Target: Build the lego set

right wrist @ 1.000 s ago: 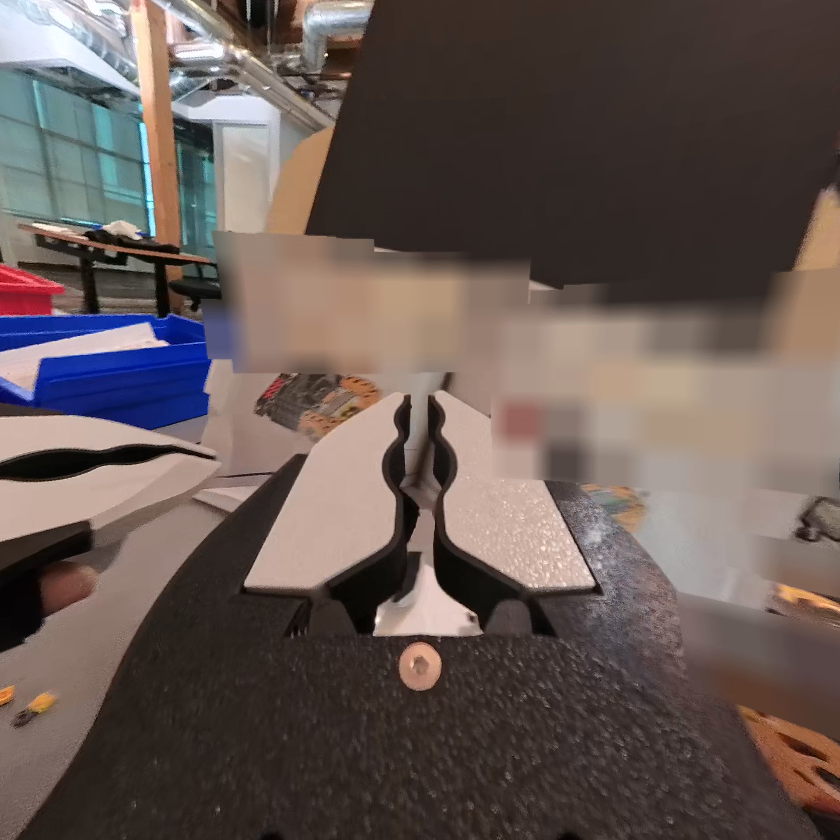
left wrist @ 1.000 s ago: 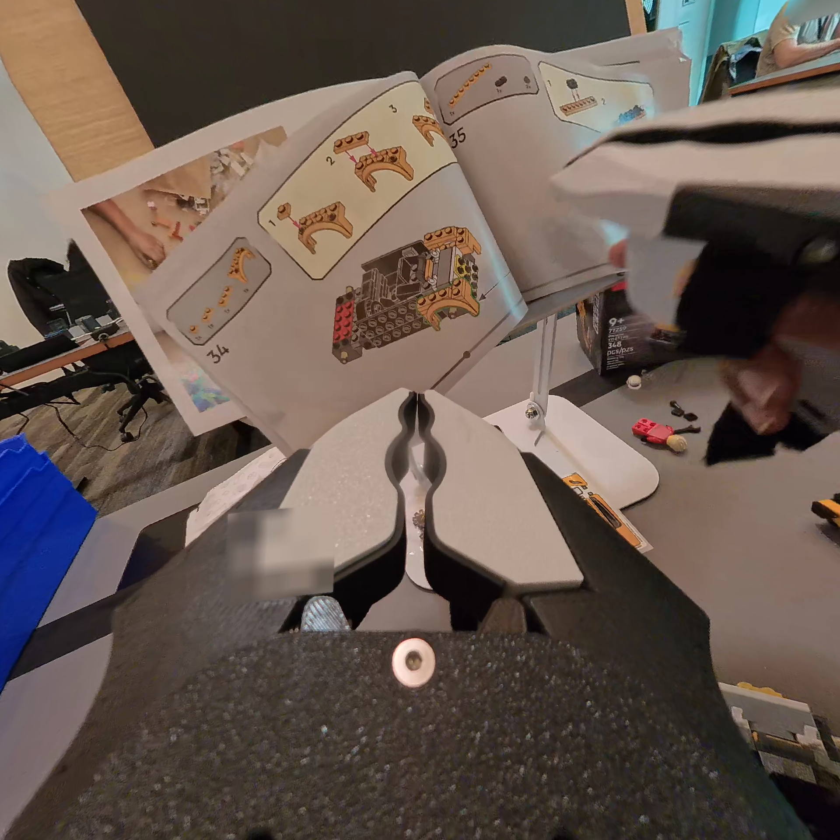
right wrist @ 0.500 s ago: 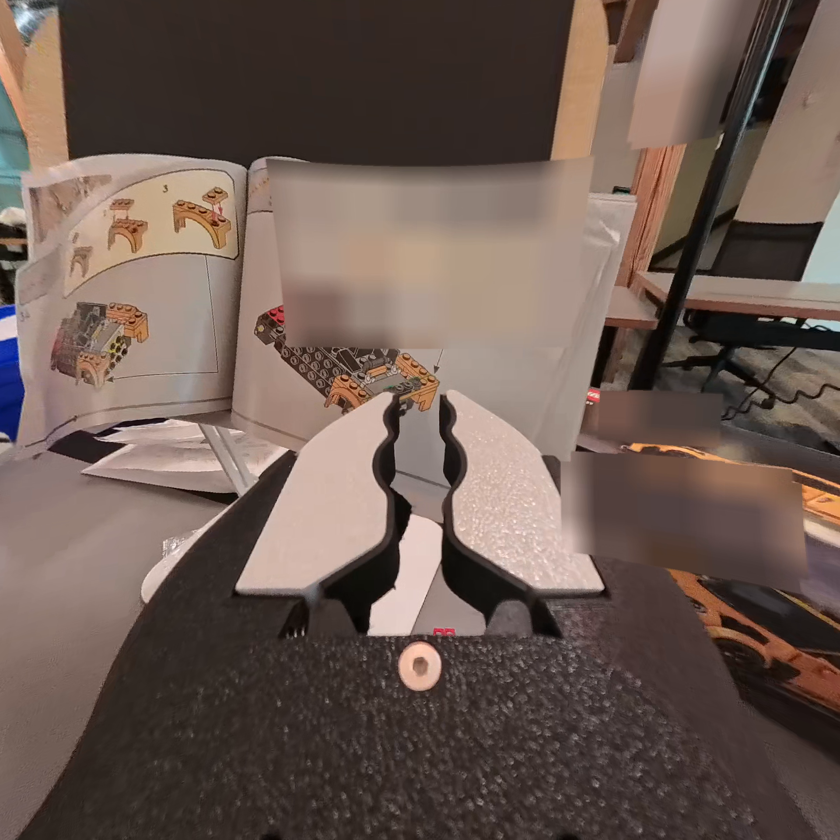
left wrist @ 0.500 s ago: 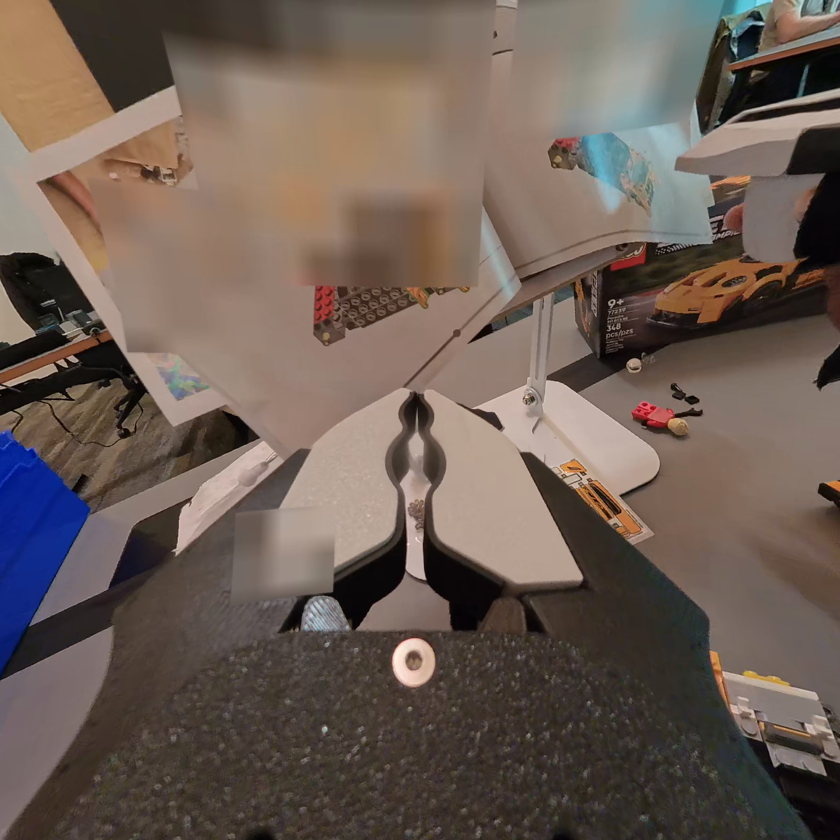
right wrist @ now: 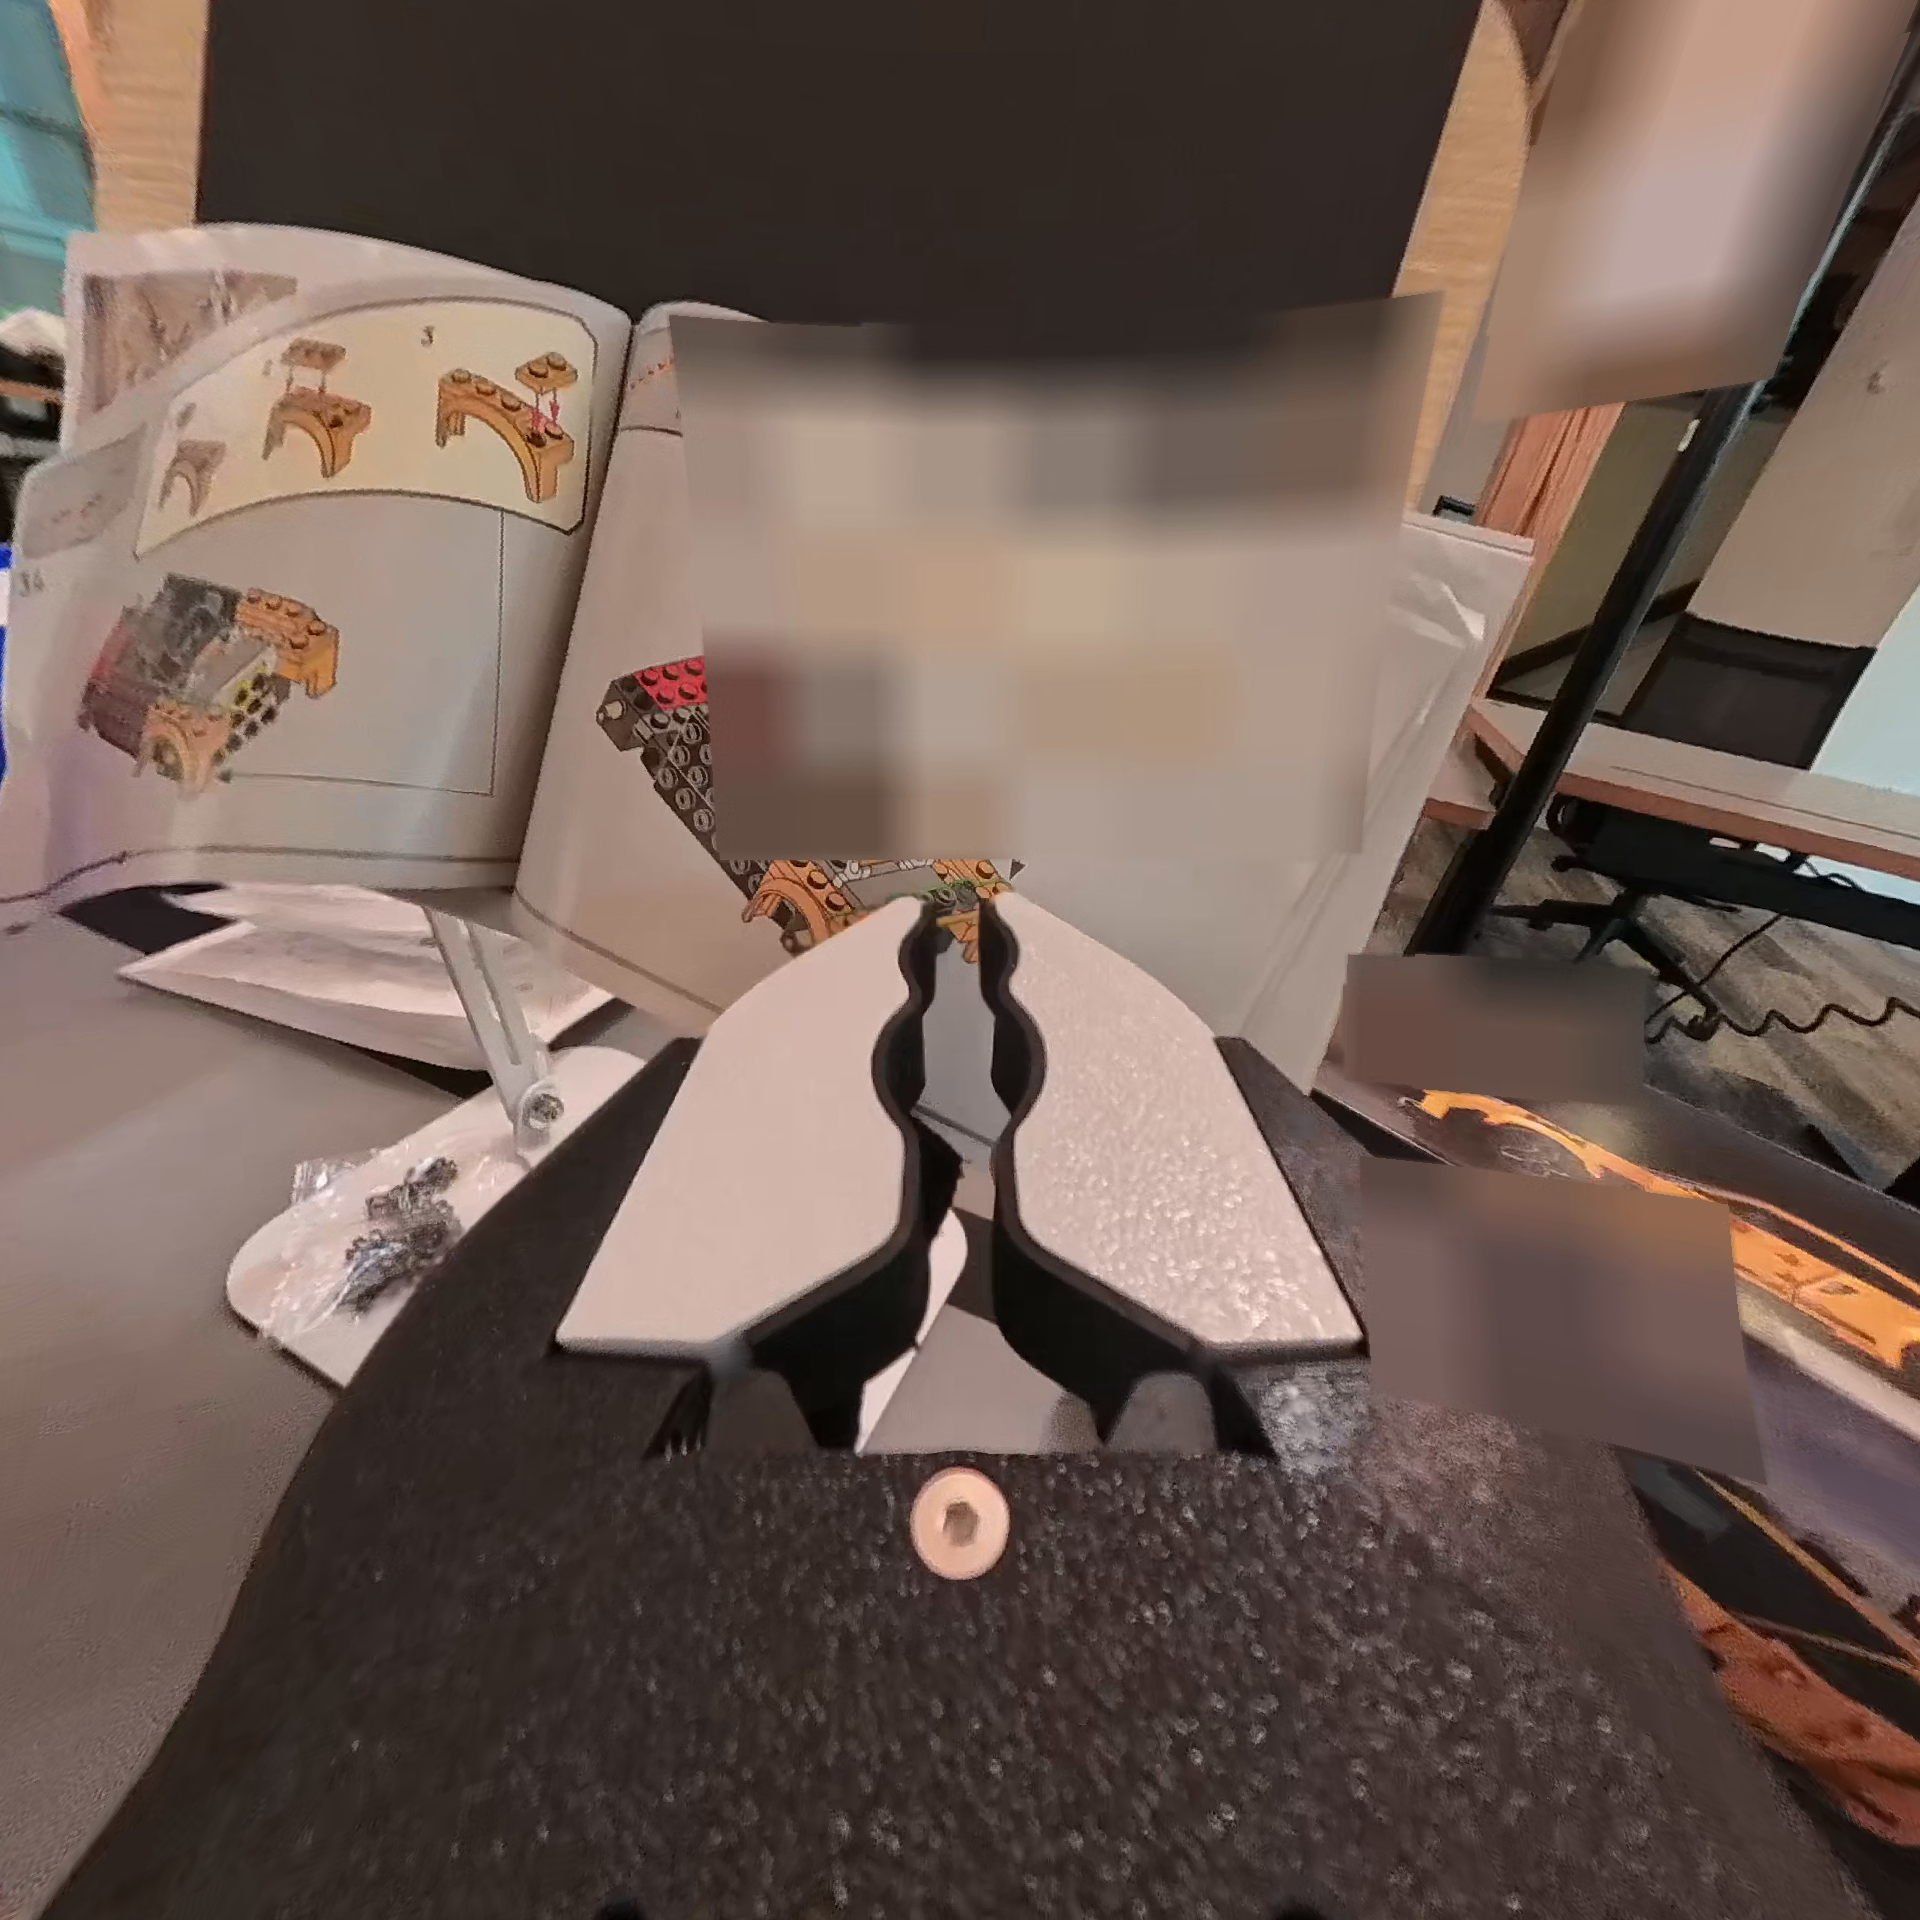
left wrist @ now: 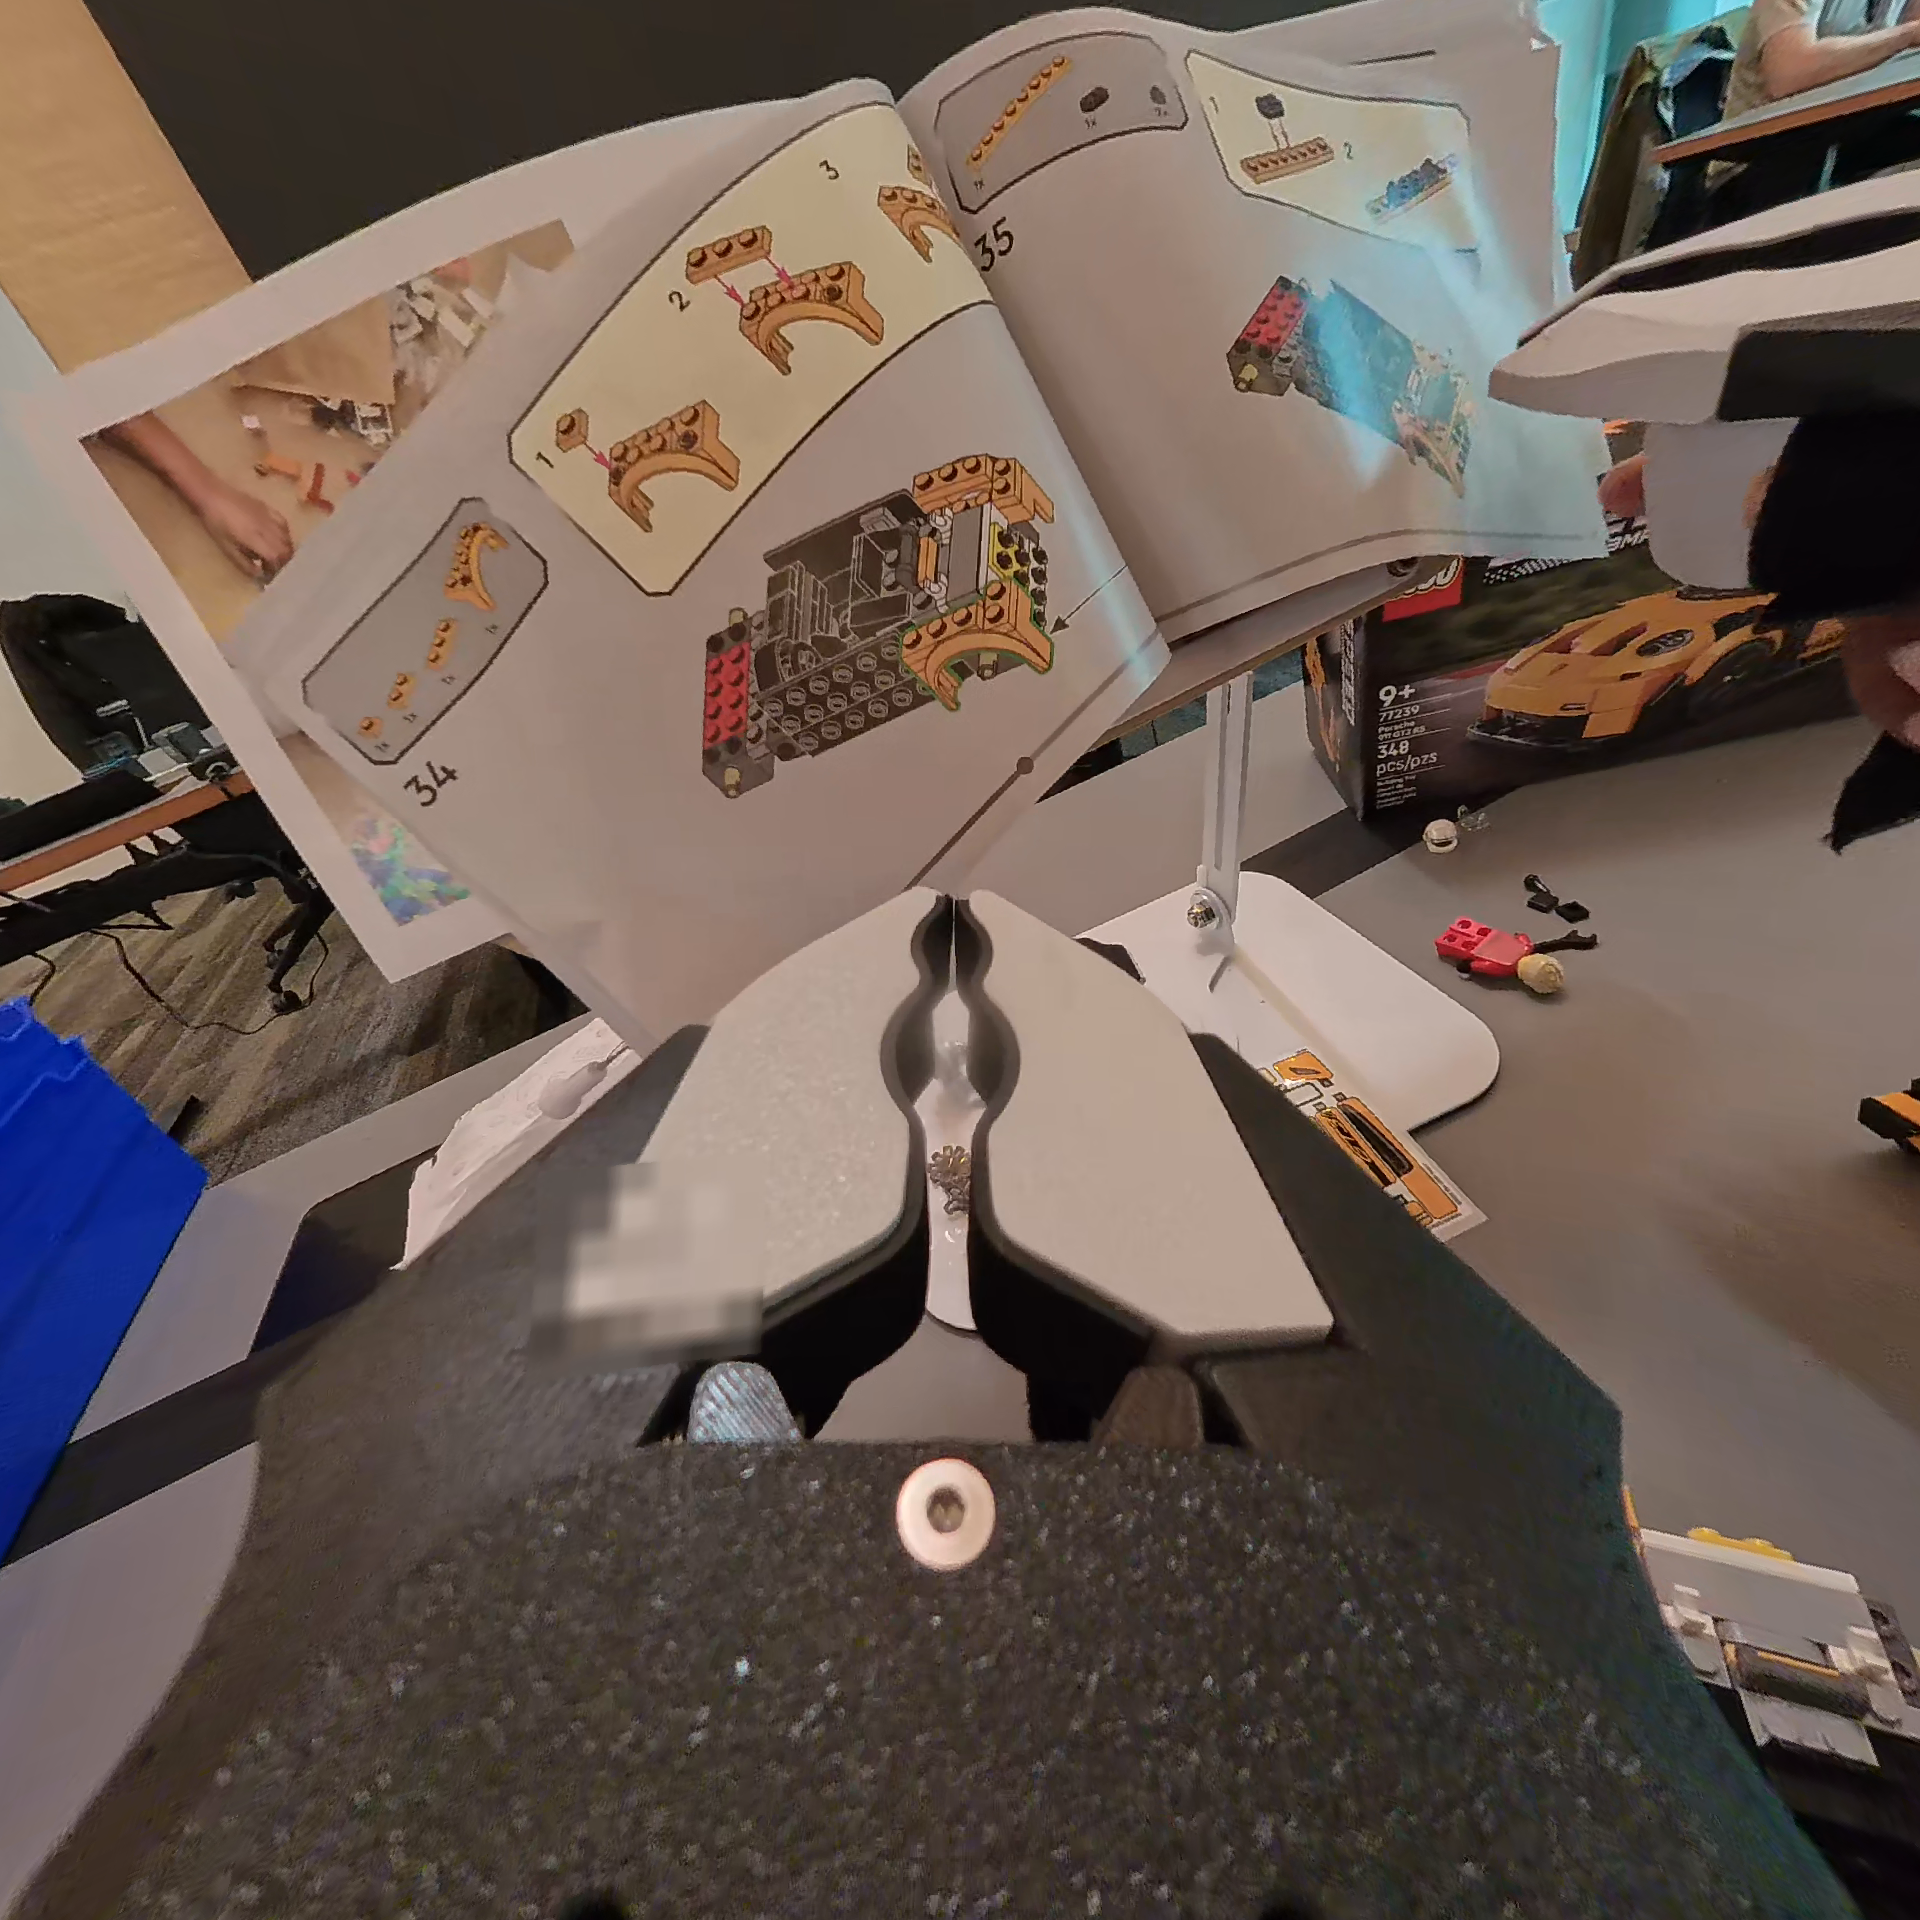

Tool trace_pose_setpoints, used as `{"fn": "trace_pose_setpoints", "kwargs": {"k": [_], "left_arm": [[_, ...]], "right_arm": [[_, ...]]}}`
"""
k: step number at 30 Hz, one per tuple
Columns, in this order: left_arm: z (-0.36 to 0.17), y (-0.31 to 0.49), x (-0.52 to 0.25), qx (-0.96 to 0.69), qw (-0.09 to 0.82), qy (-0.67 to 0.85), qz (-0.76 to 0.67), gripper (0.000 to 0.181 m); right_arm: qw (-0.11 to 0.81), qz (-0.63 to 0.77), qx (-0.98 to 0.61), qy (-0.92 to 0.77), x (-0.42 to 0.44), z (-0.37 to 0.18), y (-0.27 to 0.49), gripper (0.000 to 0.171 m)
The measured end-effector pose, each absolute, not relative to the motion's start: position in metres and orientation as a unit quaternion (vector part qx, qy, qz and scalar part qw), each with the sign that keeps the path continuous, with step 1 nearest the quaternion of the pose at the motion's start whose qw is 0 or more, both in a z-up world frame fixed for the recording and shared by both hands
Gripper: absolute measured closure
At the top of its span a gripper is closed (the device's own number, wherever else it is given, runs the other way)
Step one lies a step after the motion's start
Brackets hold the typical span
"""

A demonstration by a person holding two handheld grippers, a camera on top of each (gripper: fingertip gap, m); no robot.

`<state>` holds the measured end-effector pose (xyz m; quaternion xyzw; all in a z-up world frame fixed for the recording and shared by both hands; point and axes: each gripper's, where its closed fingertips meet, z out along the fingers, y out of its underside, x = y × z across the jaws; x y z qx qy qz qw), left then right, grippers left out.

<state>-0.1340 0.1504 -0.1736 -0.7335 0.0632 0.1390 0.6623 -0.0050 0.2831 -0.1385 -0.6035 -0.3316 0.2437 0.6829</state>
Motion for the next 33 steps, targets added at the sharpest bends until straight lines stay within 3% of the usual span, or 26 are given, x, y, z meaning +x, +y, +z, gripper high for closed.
{"fn": "trace_pose_setpoints", "kwargs": {"k": [24,33], "left_arm": [[-0.175,0.150,-0.135,-0.734,0.661,0.063,0.140,0.181],[-0.169,0.148,-0.140,-0.729,0.668,0.055,0.139,0.181]], "right_arm": [[0.675,0.260,-0.577,-0.381,-0.011,-0.137,0.278,0.171],[0.709,0.233,-0.593,-0.303,-0.006,-0.089,0.308,0.171]]}}
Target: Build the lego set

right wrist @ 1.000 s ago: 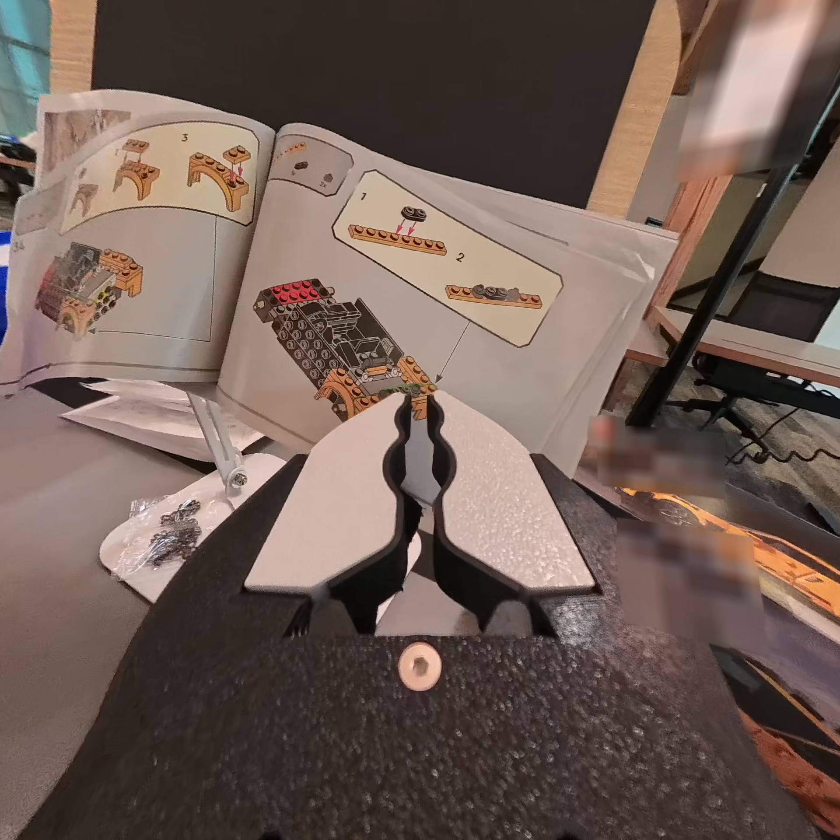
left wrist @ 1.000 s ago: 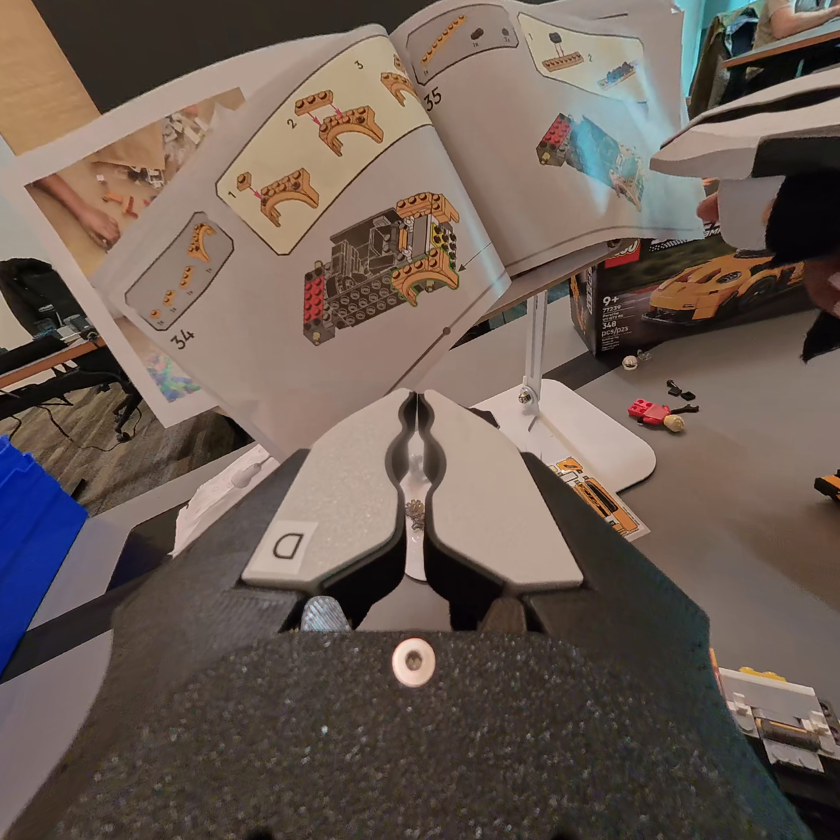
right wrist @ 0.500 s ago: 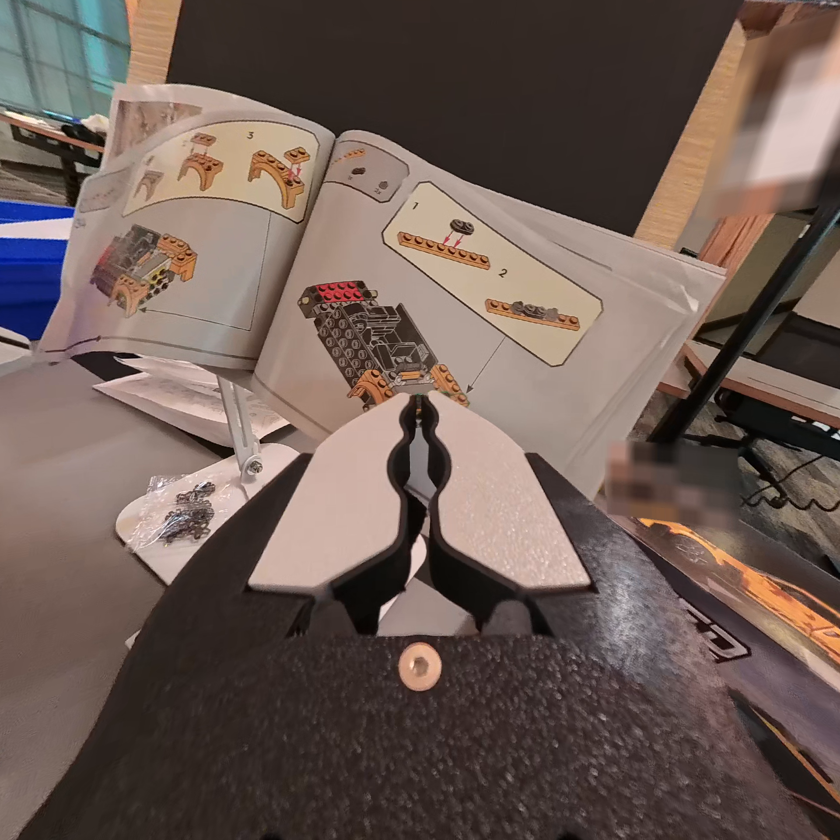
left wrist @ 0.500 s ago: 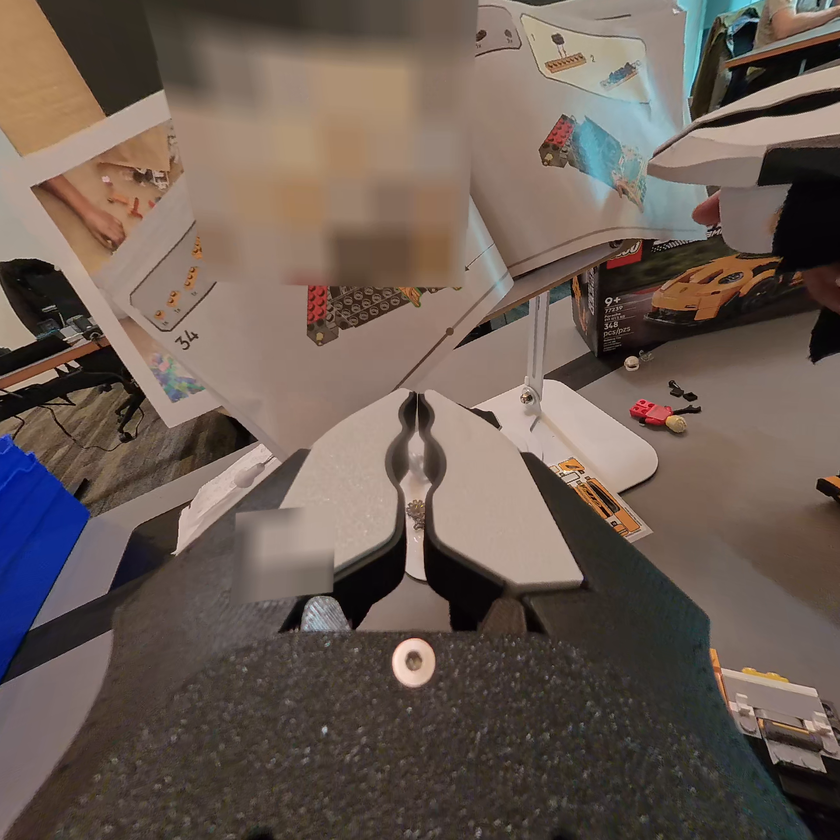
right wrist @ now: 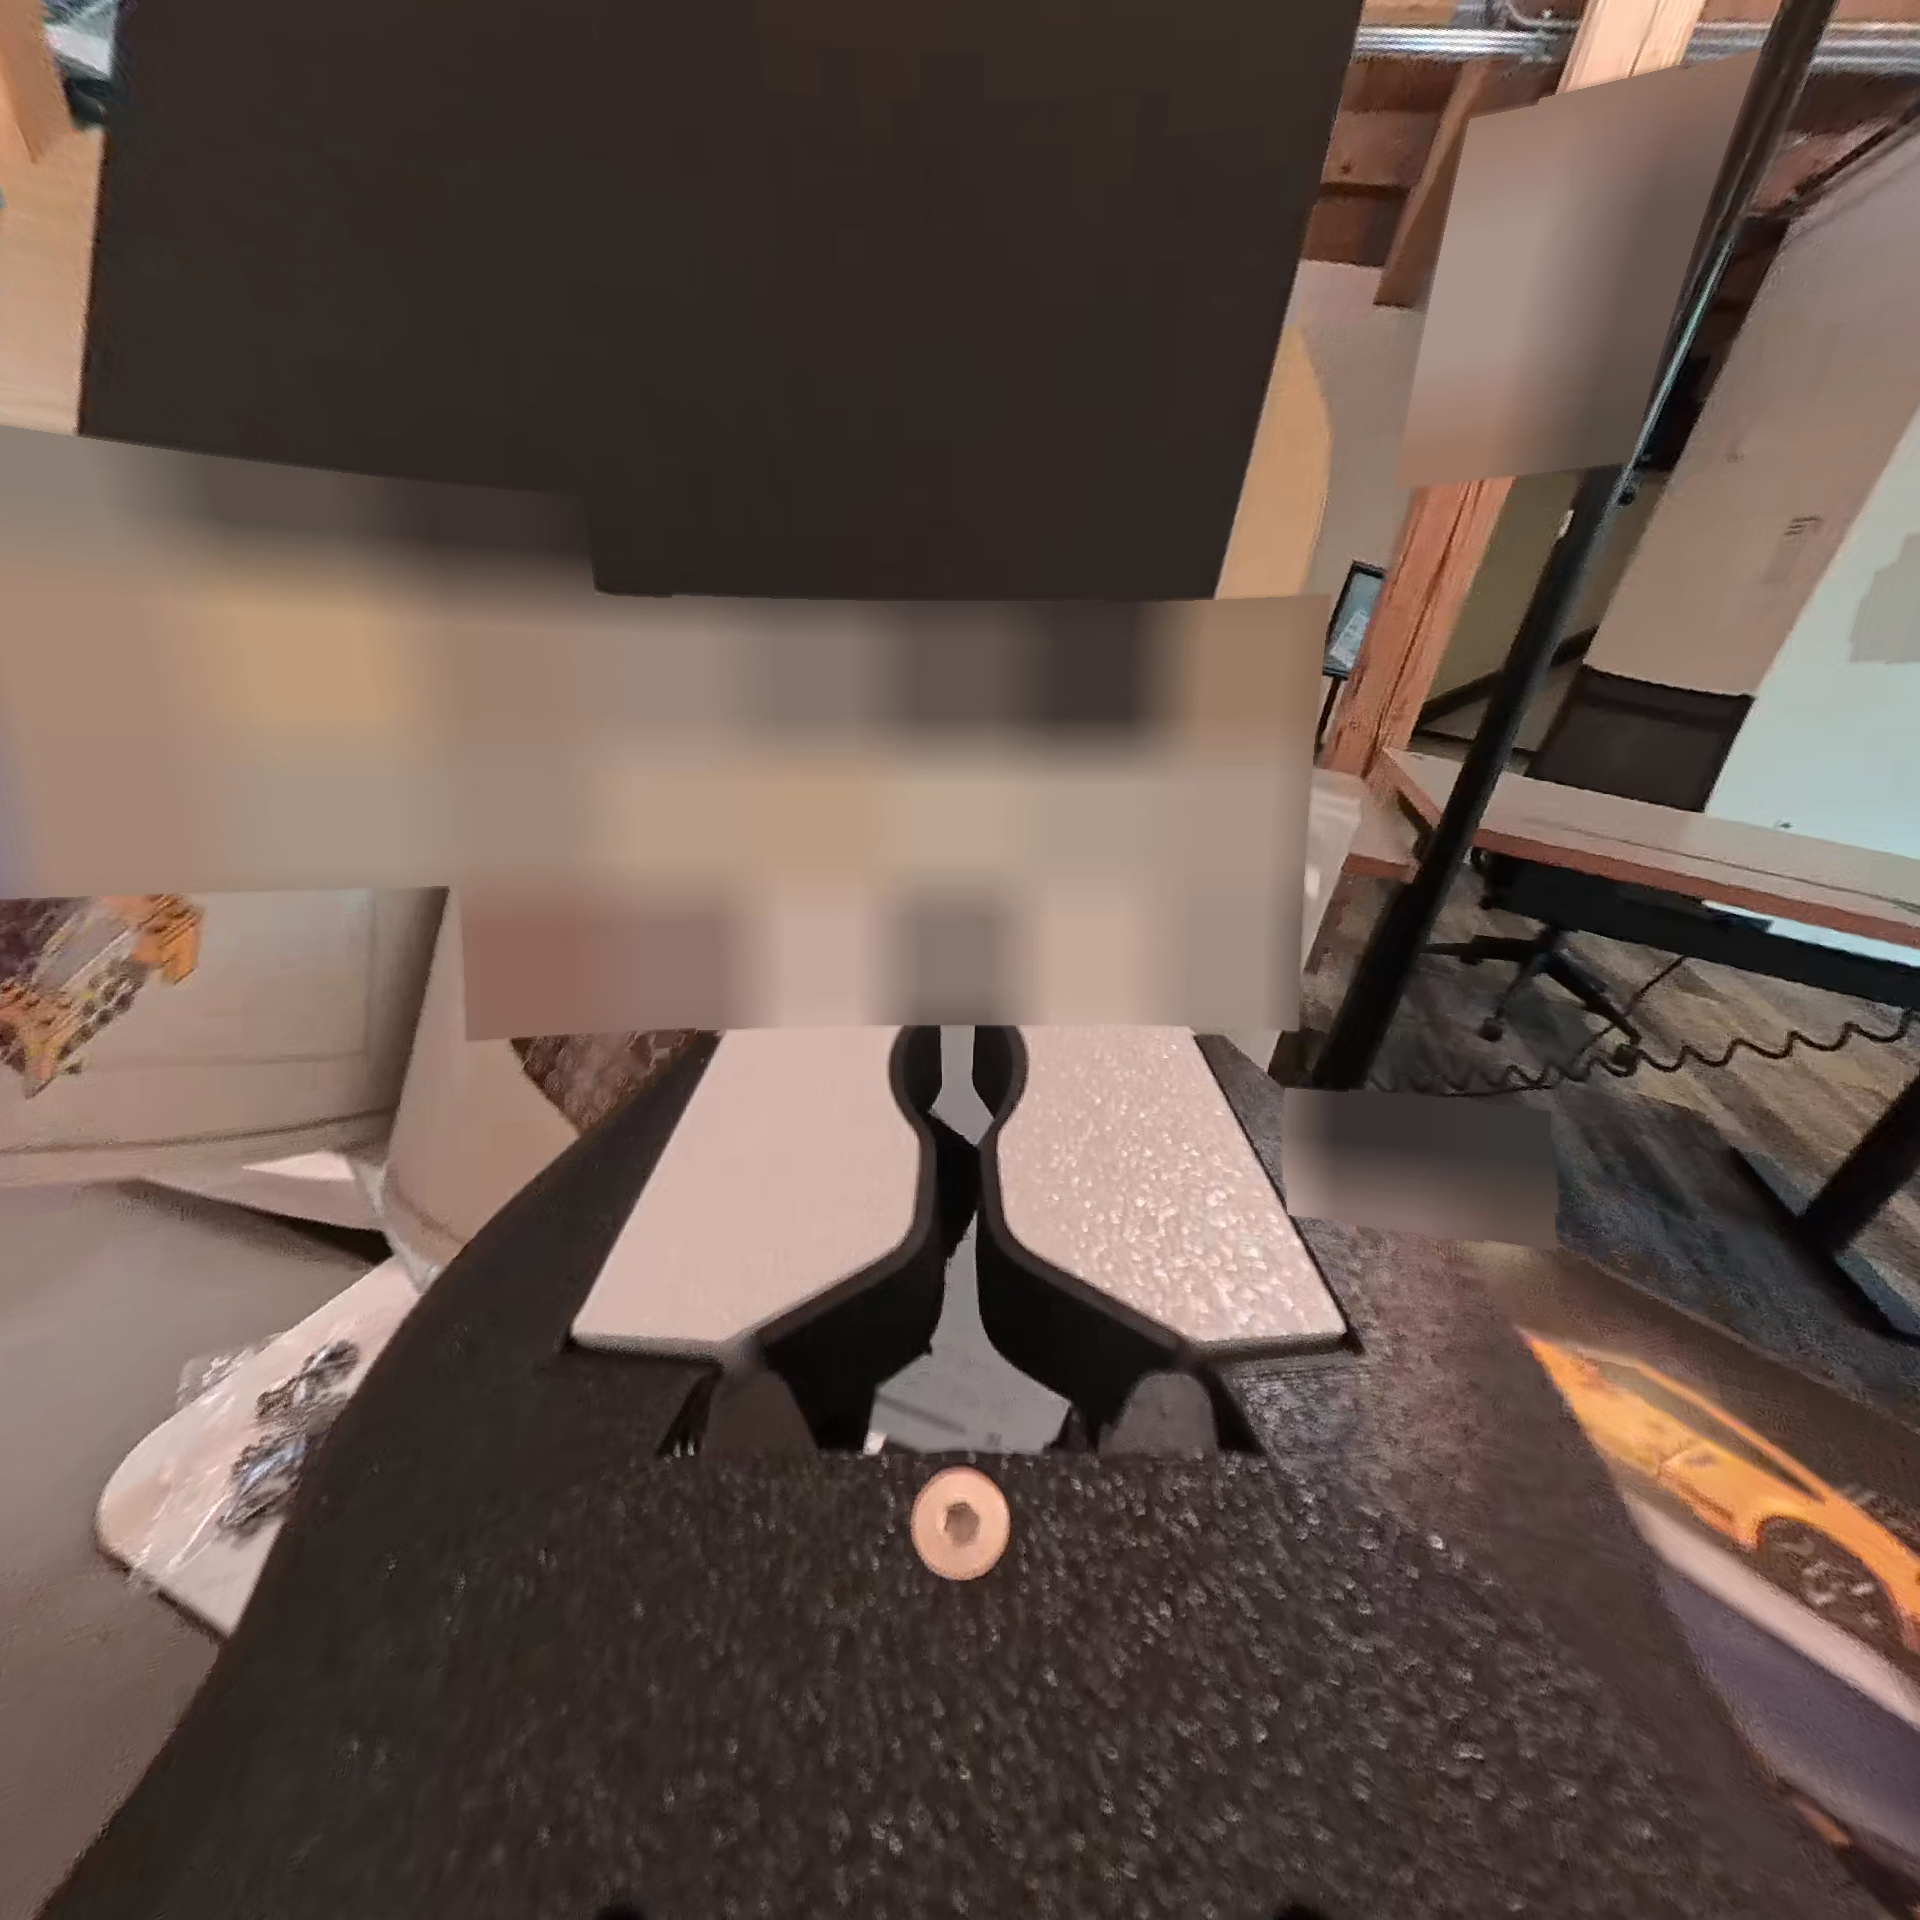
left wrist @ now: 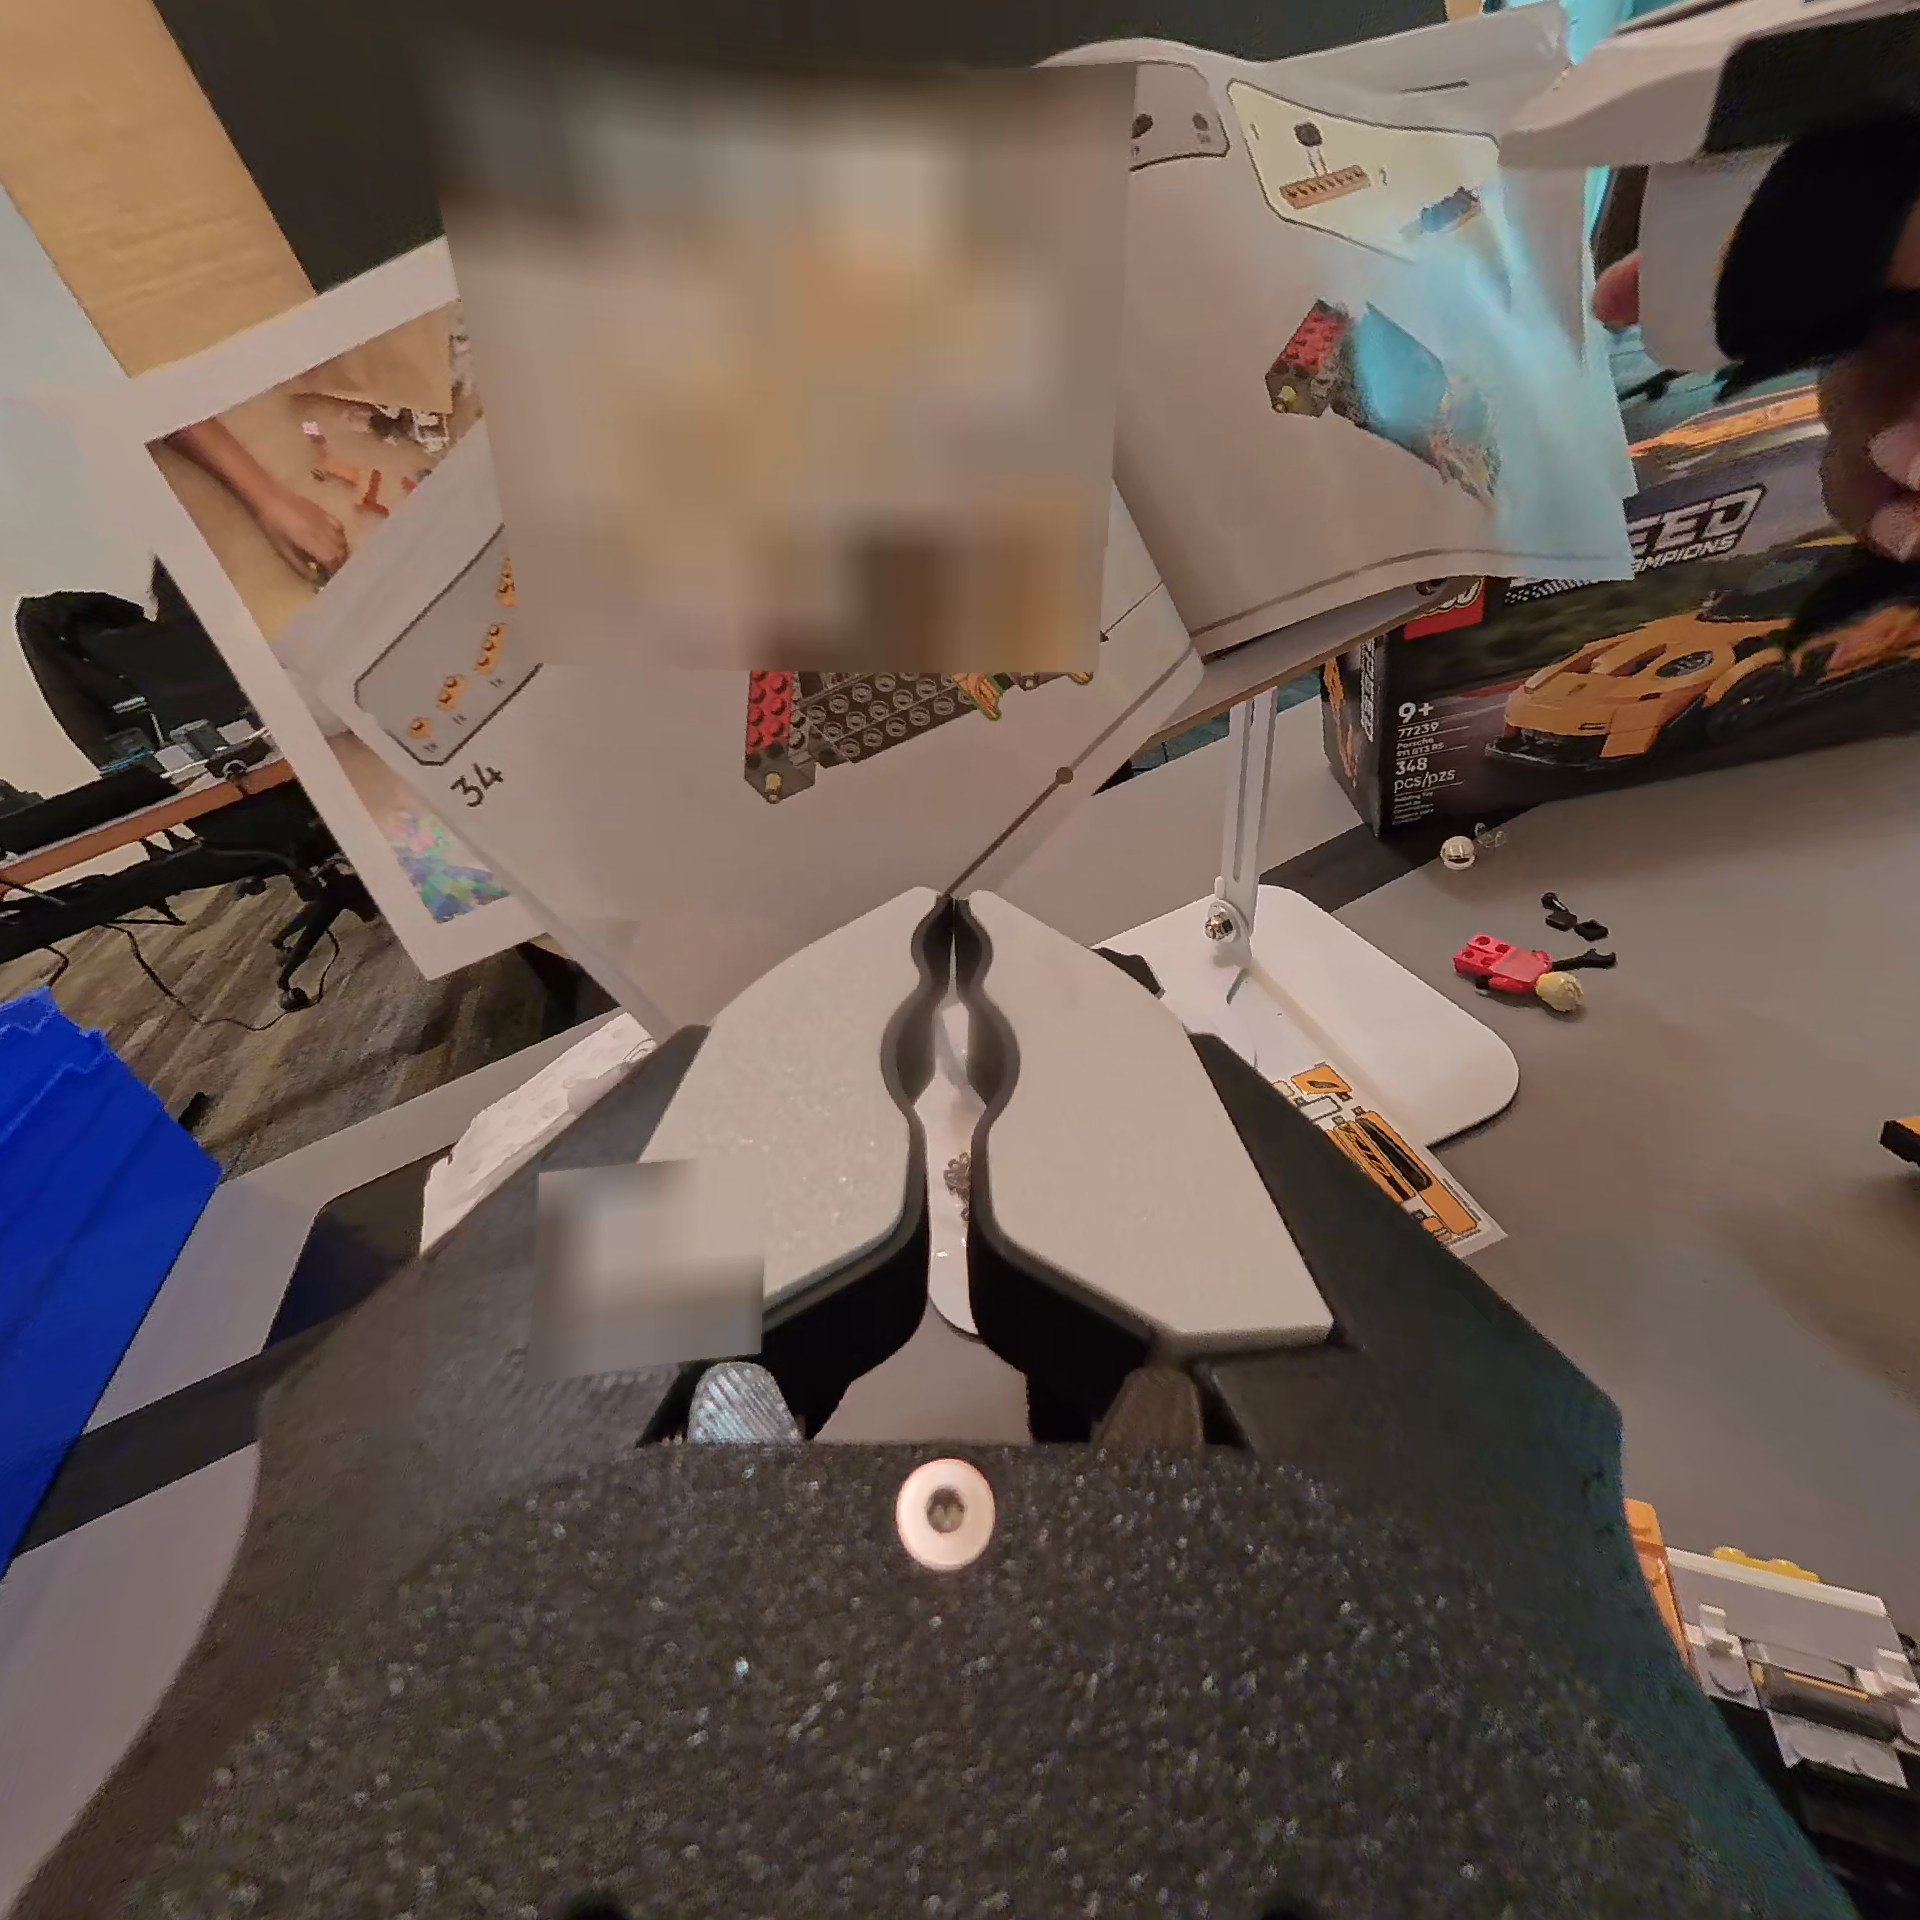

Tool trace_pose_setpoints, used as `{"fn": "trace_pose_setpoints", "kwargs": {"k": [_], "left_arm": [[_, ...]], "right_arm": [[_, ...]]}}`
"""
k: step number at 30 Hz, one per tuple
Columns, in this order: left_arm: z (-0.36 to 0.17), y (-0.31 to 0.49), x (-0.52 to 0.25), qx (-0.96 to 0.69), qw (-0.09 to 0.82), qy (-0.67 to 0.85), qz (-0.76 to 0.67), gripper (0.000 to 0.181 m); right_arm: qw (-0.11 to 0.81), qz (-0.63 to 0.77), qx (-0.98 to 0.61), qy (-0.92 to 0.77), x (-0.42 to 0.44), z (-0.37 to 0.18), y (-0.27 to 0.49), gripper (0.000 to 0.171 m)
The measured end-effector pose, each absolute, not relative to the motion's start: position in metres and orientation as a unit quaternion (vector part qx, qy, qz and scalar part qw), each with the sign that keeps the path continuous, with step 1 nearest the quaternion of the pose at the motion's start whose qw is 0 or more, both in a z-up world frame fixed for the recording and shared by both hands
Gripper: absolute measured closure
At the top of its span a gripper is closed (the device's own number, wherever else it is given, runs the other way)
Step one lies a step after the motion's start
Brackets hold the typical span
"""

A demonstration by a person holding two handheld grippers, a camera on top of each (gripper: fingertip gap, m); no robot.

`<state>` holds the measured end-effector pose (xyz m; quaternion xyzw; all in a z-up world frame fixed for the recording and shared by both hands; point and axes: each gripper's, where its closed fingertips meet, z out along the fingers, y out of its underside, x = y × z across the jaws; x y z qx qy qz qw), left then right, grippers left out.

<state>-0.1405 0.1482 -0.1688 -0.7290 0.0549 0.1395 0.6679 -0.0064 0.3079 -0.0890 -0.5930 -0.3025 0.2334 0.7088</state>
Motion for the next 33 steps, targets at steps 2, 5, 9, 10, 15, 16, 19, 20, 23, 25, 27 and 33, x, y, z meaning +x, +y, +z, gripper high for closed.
{"fn": "trace_pose_setpoints", "kwargs": {"k": [2,5,9,10,15,16,19,20,23,25,27,33], "left_arm": [[-0.167,0.148,-0.142,-0.728,0.669,0.053,0.139,0.181],[-0.165,0.146,-0.144,-0.726,0.672,0.049,0.138,0.181],[-0.163,0.145,-0.144,-0.725,0.674,0.049,0.137,0.181],[-0.162,0.145,-0.144,-0.724,0.674,0.049,0.137,0.181],[-0.160,0.144,-0.145,-0.723,0.676,0.047,0.136,0.181],[-0.160,0.144,-0.145,-0.723,0.676,0.047,0.136,0.181],[-0.161,0.145,-0.144,-0.724,0.675,0.048,0.136,0.181],[-0.161,0.145,-0.144,-0.724,0.675,0.048,0.136,0.181],[-0.162,0.145,-0.144,-0.725,0.673,0.049,0.137,0.181],[-0.162,0.145,-0.144,-0.725,0.673,0.049,0.137,0.181],[-0.162,0.145,-0.145,-0.725,0.673,0.048,0.136,0.181],[-0.163,0.145,-0.145,-0.727,0.671,0.048,0.134,0.181]], "right_arm": [[0.706,0.223,-0.594,-0.313,-0.011,-0.087,0.312,0.171],[0.703,0.220,-0.599,-0.315,-0.012,-0.093,0.314,0.171],[0.702,0.218,-0.603,-0.311,-0.012,-0.097,0.314,0.171],[0.701,0.216,-0.604,-0.311,-0.012,-0.098,0.314,0.171],[0.702,0.206,-0.608,-0.308,-0.006,-0.098,0.321,0.171],[0.703,0.200,-0.609,-0.308,-0.004,-0.099,0.324,0.171],[0.699,0.199,-0.614,-0.308,0.000,-0.104,0.329,0.171],[0.699,0.199,-0.613,-0.308,0.001,-0.104,0.329,0.171],[0.700,0.201,-0.608,-0.315,-0.001,-0.105,0.326,0.171],[0.702,0.205,-0.600,-0.325,-0.005,-0.104,0.322,0.171],[0.706,0.197,-0.590,-0.338,-0.009,-0.102,0.318,0.171],[0.707,0.194,-0.594,-0.330,-0.005,-0.099,0.324,0.171]]}}
